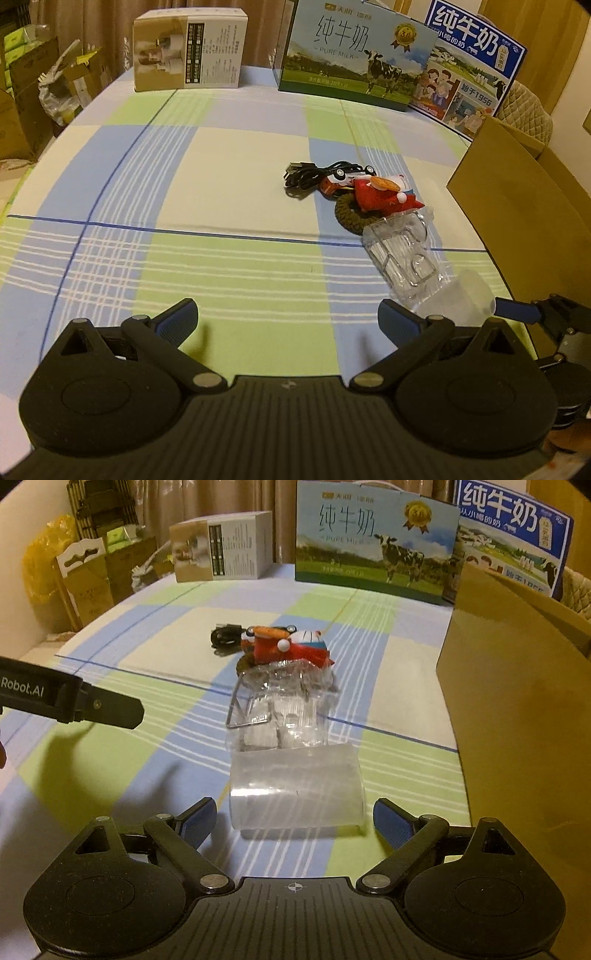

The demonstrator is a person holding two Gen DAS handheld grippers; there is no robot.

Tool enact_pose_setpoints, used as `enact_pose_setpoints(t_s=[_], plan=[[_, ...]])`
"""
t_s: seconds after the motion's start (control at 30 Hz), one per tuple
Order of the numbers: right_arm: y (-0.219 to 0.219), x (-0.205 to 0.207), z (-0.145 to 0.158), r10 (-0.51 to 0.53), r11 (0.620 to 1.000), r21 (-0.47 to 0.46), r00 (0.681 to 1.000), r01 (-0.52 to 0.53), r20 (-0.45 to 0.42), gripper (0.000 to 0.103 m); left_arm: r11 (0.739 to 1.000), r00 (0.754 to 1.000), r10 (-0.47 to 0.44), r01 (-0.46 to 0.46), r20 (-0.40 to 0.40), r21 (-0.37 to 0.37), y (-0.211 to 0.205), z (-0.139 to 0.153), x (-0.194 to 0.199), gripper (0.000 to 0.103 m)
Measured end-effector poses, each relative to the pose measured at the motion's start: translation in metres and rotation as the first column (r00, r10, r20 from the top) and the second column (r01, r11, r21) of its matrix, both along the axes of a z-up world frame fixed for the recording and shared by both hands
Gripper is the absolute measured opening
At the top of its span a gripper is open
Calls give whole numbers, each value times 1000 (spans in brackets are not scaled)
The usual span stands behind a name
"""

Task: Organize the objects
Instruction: 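Move both tools back toward clear plastic bag with red toy, then grasp translucent plastic cup with right tool while left tool grasps clear blister pack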

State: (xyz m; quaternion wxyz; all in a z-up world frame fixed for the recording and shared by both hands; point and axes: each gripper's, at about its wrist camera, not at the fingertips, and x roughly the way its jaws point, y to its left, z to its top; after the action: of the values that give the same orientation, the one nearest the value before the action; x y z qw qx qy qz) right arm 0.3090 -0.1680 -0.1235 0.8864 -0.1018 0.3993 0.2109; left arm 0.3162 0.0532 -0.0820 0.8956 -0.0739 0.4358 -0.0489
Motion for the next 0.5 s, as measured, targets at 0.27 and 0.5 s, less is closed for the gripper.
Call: enact_pose_setpoints(t_s=[0.27, 0.5], plan=[[1, 3, 4, -18, 1000, -1, 1000, 18, 19, 70, 1000, 1000, -24, 24, -7, -17, -2, -4, 10, 102], [-3, -4, 17, -66, 997, -21, 995, 68, 76, 69, 1000, 1000, -16, 16, -13, -24, -1, -6, 10, 102]])
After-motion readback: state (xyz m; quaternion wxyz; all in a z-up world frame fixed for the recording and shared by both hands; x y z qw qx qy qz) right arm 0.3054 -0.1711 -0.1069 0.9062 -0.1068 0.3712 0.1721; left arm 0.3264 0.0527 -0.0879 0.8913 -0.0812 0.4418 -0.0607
